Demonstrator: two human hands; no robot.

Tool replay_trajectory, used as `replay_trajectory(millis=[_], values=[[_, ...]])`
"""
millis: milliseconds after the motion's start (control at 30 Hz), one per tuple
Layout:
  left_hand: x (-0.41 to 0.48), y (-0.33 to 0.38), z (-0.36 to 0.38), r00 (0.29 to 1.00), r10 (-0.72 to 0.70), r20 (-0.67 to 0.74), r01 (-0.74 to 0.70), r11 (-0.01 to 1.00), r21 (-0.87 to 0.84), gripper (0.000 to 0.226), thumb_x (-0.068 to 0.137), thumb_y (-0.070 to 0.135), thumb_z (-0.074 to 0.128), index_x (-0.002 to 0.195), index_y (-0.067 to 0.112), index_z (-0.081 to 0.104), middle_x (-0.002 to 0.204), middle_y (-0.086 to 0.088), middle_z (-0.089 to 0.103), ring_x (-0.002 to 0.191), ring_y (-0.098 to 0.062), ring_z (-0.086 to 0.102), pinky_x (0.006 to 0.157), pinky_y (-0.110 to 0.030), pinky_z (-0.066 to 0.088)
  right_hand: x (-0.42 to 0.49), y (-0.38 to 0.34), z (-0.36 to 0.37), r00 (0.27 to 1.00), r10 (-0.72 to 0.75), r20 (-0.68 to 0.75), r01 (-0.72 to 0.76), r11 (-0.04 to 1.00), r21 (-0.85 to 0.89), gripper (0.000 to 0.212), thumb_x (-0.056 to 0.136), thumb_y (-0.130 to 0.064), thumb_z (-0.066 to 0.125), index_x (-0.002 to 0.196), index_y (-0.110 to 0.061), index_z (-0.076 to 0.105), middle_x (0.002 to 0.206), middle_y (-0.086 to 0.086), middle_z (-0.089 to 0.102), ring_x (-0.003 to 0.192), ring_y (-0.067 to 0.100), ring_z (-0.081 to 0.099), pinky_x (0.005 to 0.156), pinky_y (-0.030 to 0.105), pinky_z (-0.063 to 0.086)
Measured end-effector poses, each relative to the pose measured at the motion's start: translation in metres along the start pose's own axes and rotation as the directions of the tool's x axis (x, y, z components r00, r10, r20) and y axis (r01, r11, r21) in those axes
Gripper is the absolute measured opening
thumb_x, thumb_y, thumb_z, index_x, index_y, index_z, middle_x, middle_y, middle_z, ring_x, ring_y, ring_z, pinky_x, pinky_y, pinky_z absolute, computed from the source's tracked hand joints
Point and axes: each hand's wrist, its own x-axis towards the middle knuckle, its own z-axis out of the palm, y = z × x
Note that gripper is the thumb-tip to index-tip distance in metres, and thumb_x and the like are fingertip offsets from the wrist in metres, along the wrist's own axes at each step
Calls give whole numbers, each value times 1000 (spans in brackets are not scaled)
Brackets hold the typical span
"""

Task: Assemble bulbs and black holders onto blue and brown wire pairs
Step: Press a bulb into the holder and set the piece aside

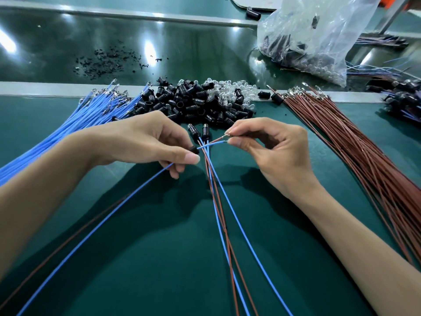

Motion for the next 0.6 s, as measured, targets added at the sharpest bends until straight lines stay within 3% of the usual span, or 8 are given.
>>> replay_trajectory(millis=[133,333,600], values=[[6,-5,-1,982,23,-188,-34,998,-55,36,51,40,77,73,15,64,59,-6,65,53,-13,63,55,-17,51,0,-1,0,1000,2,2,-2,1000,-6,28,75,-5,77,93,-25,71,84,-17,72,81,11,69,82,24,53],[0,-5,-10,996,-64,-54,65,998,18,41,63,52,66,74,12,73,68,-7,70,60,-19,69,55,-18,52,0,-3,0,1000,0,-23,0,1000,-27,26,76,-5,77,85,-28,70,85,-11,72,80,15,70,80,24,53],[5,0,4,989,75,-125,-77,997,-10,22,65,39,70,67,17,70,61,-3,67,50,-12,62,49,-17,49,-2,-7,3,1000,-3,24,5,998,-59,23,75,-4,77,87,-21,70,86,-4,72,79,18,70,80,27,55]])
